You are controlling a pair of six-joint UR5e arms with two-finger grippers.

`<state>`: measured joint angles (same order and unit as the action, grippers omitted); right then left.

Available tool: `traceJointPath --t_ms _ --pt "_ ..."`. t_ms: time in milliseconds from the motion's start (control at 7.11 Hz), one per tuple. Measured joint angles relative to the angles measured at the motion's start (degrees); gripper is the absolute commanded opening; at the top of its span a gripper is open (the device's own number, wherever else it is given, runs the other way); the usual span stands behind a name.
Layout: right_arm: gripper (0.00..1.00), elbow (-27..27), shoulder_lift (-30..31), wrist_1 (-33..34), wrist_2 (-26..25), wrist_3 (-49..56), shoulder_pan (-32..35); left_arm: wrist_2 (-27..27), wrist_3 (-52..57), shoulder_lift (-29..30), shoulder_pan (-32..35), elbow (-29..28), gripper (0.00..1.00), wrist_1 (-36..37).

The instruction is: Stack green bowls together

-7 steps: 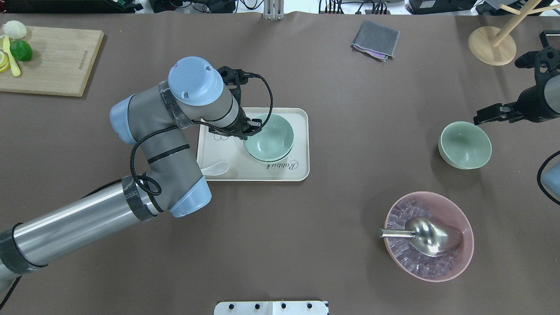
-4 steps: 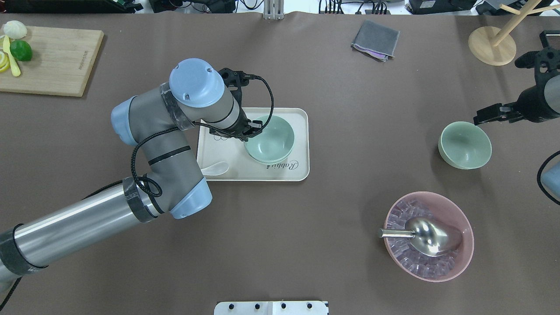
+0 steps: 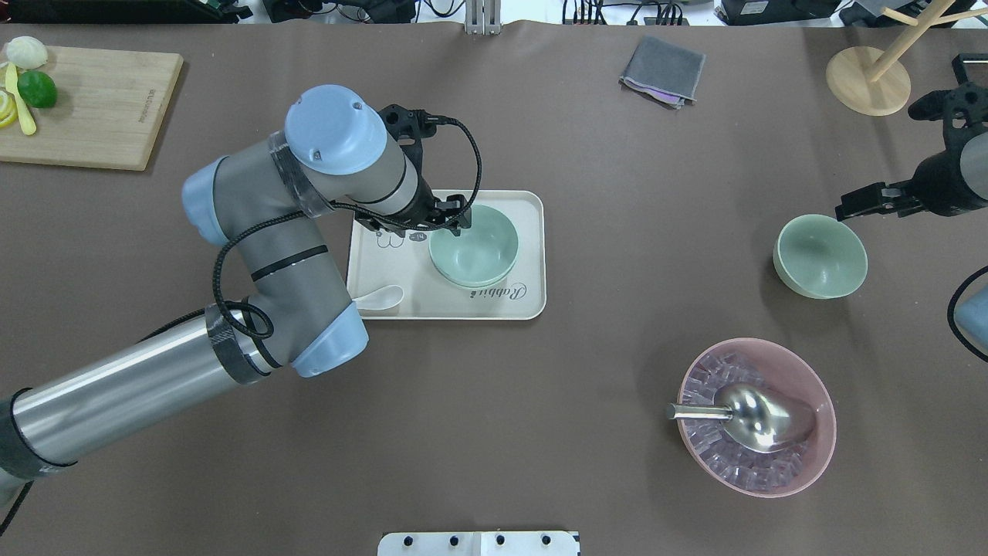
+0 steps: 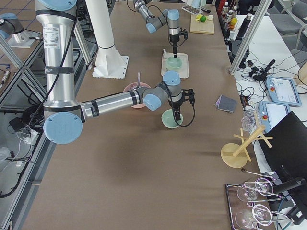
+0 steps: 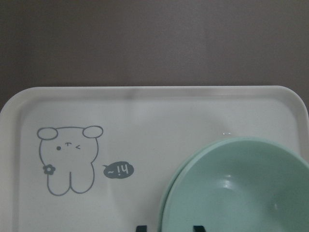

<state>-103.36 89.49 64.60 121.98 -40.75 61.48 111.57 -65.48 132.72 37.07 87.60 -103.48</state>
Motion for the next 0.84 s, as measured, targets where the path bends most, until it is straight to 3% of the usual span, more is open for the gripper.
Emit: traceJointPath --t_ms 422,844 --pt "1.0 0.06 1.4 -0.02 0.07 0.51 0.1 6.41 18.07 -9.52 9.2 13.5 0.98 13.02" --pt "1.0 1.57 4.13 -3.18 0.07 0.51 -1.23 7.88 45.33 -20.7 21.7 17.33 0.98 17.6"
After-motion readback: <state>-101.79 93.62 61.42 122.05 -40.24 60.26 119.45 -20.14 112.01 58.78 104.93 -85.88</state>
